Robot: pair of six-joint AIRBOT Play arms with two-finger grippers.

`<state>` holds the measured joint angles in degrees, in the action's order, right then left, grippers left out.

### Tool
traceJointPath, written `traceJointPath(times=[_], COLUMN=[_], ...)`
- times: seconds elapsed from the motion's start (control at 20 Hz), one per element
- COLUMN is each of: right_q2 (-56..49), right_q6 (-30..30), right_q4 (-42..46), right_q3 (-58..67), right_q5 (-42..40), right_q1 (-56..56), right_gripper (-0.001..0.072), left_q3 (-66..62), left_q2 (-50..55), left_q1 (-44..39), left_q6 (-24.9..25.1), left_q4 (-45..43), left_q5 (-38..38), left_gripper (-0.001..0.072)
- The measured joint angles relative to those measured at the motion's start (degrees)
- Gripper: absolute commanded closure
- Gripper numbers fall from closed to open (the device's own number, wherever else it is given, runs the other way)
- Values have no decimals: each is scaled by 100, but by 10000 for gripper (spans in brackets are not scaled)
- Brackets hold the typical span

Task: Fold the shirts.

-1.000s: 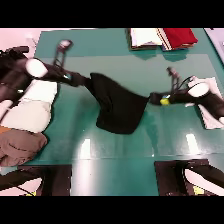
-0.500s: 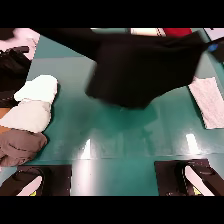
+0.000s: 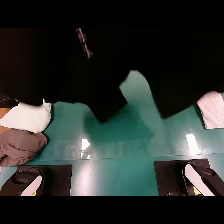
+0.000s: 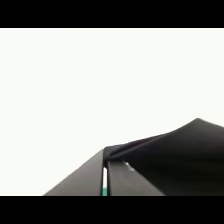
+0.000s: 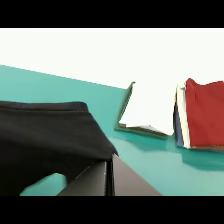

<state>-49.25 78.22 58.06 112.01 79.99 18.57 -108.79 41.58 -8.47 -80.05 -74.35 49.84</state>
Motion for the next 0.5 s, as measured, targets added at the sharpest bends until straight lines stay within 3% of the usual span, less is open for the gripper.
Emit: traceJointPath(times=[0.2,0.5], right_q2=[-658,-1878], right_q6=[254,570], right_q4=[50,868], right_q3=[254,-688], right_q5=[225,155], right_q1=[-389,-1344], right_gripper=[696,695], left_q3=[-116,-153], left_q2=[638,2848], left_q1=[0,0], left_q6=[46,-212], left_q4=[-428,-874], left_q5=[251,671], left_gripper=[683,683])
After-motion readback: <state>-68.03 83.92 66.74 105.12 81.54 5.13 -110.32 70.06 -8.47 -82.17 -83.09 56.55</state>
